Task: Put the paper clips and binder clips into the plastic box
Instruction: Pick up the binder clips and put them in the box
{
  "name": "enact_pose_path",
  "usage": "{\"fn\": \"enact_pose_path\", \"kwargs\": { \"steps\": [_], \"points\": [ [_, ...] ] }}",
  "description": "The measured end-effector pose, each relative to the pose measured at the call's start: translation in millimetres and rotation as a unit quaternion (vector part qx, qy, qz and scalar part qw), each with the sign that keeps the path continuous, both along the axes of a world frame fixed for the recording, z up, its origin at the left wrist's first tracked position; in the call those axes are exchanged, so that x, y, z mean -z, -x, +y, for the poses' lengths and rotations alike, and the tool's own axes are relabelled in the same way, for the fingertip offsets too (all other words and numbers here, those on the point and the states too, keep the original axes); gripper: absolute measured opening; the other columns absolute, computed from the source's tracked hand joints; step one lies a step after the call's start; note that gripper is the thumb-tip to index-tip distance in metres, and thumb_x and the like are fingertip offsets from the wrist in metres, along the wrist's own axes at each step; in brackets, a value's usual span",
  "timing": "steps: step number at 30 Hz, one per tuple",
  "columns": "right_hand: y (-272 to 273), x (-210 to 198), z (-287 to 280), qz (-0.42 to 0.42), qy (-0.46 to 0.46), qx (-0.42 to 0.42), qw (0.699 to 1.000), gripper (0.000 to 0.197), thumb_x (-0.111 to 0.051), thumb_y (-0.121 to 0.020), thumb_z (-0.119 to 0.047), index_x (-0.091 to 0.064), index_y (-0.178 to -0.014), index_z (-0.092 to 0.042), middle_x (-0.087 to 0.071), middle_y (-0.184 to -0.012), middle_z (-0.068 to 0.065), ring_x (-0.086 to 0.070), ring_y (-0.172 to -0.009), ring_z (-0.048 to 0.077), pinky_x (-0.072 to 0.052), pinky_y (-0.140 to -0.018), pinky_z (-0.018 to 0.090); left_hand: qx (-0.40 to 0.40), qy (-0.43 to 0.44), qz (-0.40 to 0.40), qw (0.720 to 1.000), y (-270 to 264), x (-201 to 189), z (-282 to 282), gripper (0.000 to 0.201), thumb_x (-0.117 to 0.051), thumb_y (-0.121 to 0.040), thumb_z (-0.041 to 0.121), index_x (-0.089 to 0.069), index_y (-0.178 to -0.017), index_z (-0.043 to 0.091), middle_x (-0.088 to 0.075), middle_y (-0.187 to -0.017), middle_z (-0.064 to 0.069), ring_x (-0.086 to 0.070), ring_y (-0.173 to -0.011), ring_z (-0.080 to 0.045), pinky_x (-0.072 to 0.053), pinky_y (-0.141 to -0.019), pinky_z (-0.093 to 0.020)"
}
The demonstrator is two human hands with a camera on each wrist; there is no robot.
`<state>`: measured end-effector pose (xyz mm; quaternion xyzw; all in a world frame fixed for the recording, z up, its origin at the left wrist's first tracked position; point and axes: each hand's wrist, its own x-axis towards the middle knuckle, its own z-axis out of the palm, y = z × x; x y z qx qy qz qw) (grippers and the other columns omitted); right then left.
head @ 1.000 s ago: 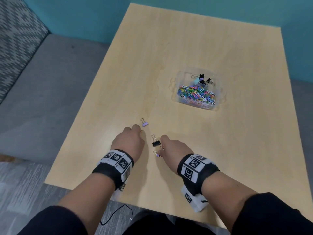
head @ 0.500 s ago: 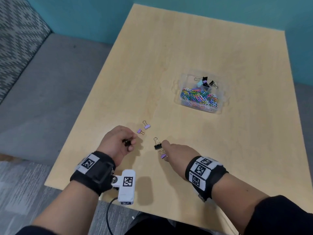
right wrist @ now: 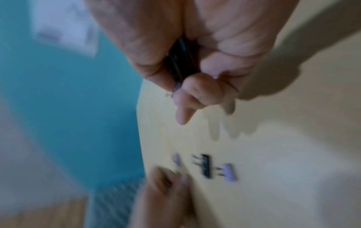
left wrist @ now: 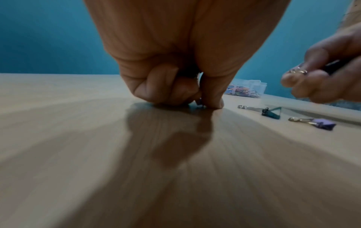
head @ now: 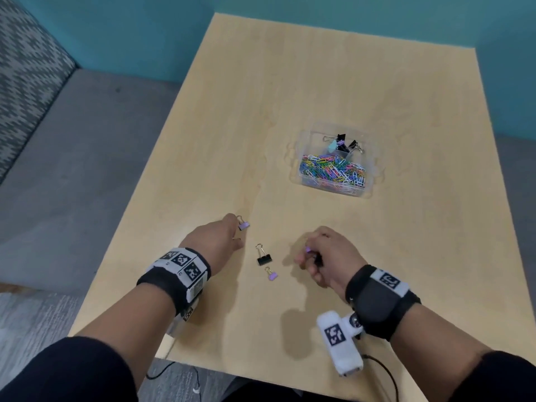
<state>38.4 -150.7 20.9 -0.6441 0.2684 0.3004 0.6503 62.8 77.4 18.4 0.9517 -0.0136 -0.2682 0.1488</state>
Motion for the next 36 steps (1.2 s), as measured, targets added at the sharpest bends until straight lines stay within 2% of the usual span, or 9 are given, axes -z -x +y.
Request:
{"fn": "enact_pose_path", "kwargs": {
  "steps": [4, 9, 13, 15, 18, 23, 26, 30, 36],
  "points": [
    [-30.9, -16.6, -24.3, 0.021, -0.128, 0.165, 0.978, 0.021, -0.042, -0.083, 0.006, -0.053, -0.078, -0.011, -0.064, -0.07, 0.014, -0.044, -0.042, 0.014, -0.032, -0.036, 0.017, 0.002, -0.02, -0.021, 1.0, 5.3, 5.4, -0.1, 0.02, -0.045, -0.094, 0.028, -0.033, -0.08, 0.019, -0.052, -0.066, 0.0, -0.048, -0.056, -0.017, -0.032, -0.048, -0.03],
    [-113.7, -38.9, -55.7, -0.035, -0.129, 0.154, 0.979, 0.013, -0.06, -0.09, -0.017, -0.058, -0.079, -0.011, -0.057, -0.066, 0.005, -0.051, -0.049, 0.012, -0.042, -0.04, 0.017, -0.18, 0.125, -0.048, 0.975, 12.8, 16.3, 6.9, 0.012, -0.049, -0.088, 0.018, -0.059, -0.087, 0.026, -0.065, -0.072, 0.003, -0.058, -0.061, -0.02, -0.046, -0.058, -0.032],
    [-188.1, -40.4, -65.3, -0.137, 0.101, 0.071, 0.983, 0.019, -0.061, -0.086, -0.007, -0.051, -0.071, -0.01, -0.052, -0.066, 0.015, -0.049, -0.05, 0.021, -0.042, -0.043, 0.025, -0.462, 0.388, 0.012, 0.798, 9.0, 6.5, 5.8, 0.02, -0.05, -0.086, 0.005, -0.067, -0.078, 0.011, -0.05, -0.057, -0.004, -0.037, -0.044, -0.018, -0.031, -0.044, -0.022],
    [-216.0, -42.0, -64.8, -0.169, 0.278, -0.055, 0.944, 0.009, -0.06, -0.085, -0.011, -0.057, -0.076, -0.009, -0.059, -0.067, 0.013, -0.058, -0.06, 0.026, -0.054, -0.058, 0.035, -0.521, 0.472, 0.033, 0.71, 1.9, -3.2, 2.3, 0.013, -0.05, -0.087, 0.006, -0.063, -0.084, 0.007, -0.052, -0.063, -0.008, -0.04, -0.044, -0.016, -0.032, -0.043, -0.02],
    [-234.7, -42.9, -64.9, -0.187, 0.433, -0.227, 0.852, 0.026, -0.058, -0.085, -0.019, -0.065, -0.098, 0.002, -0.069, -0.095, 0.021, -0.065, -0.084, 0.034, -0.052, -0.078, 0.039, -0.527, 0.518, 0.03, 0.673, -17.1, -15.8, -5.9, 0.01, -0.047, -0.09, 0.004, -0.058, -0.09, 0.003, -0.059, -0.072, -0.014, -0.044, -0.048, -0.016, -0.034, -0.039, -0.021],
    [-196.8, -47.1, -73.9, -0.257, 0.477, -0.296, 0.787, 0.032, -0.053, -0.088, -0.028, -0.06, -0.112, -0.01, -0.063, -0.111, 0.013, -0.058, -0.1, 0.033, -0.048, -0.081, 0.036, -0.423, 0.487, -0.003, 0.764, -73.4, -46.3, -29.1, 0.014, -0.047, -0.089, -0.002, -0.057, -0.085, 0.006, -0.062, -0.081, -0.013, -0.054, -0.055, -0.016, -0.04, -0.042, -0.022],
    [-135.2, -36.8, -74.0, -0.316, 0.436, -0.253, 0.804, 0.02, -0.052, -0.087, -0.024, -0.061, -0.101, -0.013, -0.063, -0.097, 0.01, -0.059, -0.087, 0.032, -0.048, -0.074, 0.039, -0.315, 0.423, -0.023, 0.849, -118.4, -58.5, -61.2, 0.018, -0.049, -0.085, -0.007, -0.057, -0.081, 0.009, -0.063, -0.079, -0.012, -0.057, -0.06, -0.018, -0.04, -0.045, -0.023],
    [-40.8, -19.4, -49.2, -0.28, 0.34, -0.358, 0.823, 0.018, -0.046, -0.09, -0.026, -0.057, -0.102, -0.017, -0.058, -0.099, 0.005, -0.057, -0.09, 0.029, -0.047, -0.076, 0.04, -0.113, 0.281, -0.056, 0.951, -179.8, -55.7, -119.1, 0.025, -0.049, -0.081, -0.004, -0.058, -0.072, 0.017, -0.063, -0.075, -0.008, -0.064, -0.069, -0.022, -0.046, -0.055, -0.029],
    [25.7, 6.1, -16.5, -0.28, 0.291, -0.457, 0.793, 0.015, -0.044, -0.089, -0.025, -0.05, -0.098, -0.015, -0.05, -0.102, 0.008, -0.053, -0.087, 0.032, -0.049, -0.071, 0.042, -0.012, 0.202, -0.052, 0.978, -225.4, -47.3, -178.7, 0.023, -0.05, -0.083, 0.0, -0.061, -0.087, 0.019, -0.065, -0.092, -0.01, -0.067, -0.082, -0.031, -0.056, -0.075, -0.04]
  ]
}}
